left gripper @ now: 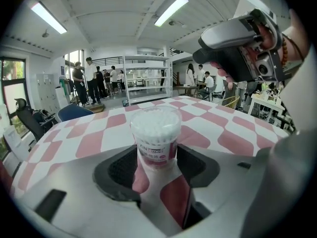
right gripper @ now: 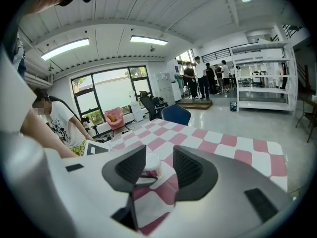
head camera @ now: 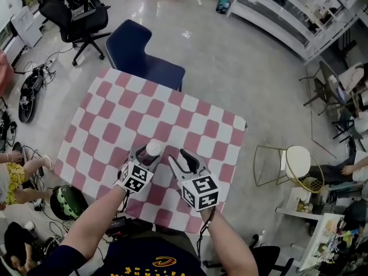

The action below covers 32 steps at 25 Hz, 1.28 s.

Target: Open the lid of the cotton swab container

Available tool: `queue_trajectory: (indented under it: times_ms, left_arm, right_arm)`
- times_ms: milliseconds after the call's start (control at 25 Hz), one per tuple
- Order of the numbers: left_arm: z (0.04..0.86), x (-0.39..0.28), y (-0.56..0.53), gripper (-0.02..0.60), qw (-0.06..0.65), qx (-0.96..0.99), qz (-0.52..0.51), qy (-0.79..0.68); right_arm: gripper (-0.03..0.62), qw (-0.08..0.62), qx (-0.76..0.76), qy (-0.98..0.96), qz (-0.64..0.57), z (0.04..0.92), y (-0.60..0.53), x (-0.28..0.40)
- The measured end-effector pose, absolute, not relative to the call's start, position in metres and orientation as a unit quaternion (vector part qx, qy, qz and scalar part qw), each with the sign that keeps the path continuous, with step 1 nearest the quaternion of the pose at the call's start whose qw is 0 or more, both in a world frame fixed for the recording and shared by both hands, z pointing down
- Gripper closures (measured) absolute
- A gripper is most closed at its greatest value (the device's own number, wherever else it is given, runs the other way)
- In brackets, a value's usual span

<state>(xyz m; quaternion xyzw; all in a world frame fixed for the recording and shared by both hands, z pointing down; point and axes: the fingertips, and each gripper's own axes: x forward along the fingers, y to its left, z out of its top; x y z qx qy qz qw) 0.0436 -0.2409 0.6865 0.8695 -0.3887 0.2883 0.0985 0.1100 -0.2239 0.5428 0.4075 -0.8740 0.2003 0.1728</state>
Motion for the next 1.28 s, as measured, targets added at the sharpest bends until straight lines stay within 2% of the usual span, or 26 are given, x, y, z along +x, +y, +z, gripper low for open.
queue_trajectory:
  times_ms: [40, 320, 920, 1280]
  left_arm:
    - [0.687, 0.044, -0.241, 0.331, 0.096, 0.870, 0.289, -0.388]
    - [0.687, 0.042, -0.240, 0.344, 0.092, 0.871, 0.291, -0.385]
    - [0.654, 0.041, -0.215, 0.345, 0.101, 0.889, 0.273, -0.354]
    - [0.596, 0.042, -0.189, 0.345, 0.048, 0.915, 0.261, -0.303]
  right_arm:
    - [0.441, 0.173, 0.408, -0.873, 0.201, 0.543, -0.224, 0.111]
    - [0.441, 0.173, 0.417, -0.867, 0.209, 0.544, -0.220, 0.118]
    - [0.442, 0.184, 0.387, -0.886, 0.176, 0.529, -0.205, 0.102]
    - [0.441, 0.198, 0.303, -0.926, 0.104, 0.495, -0.189, 0.065]
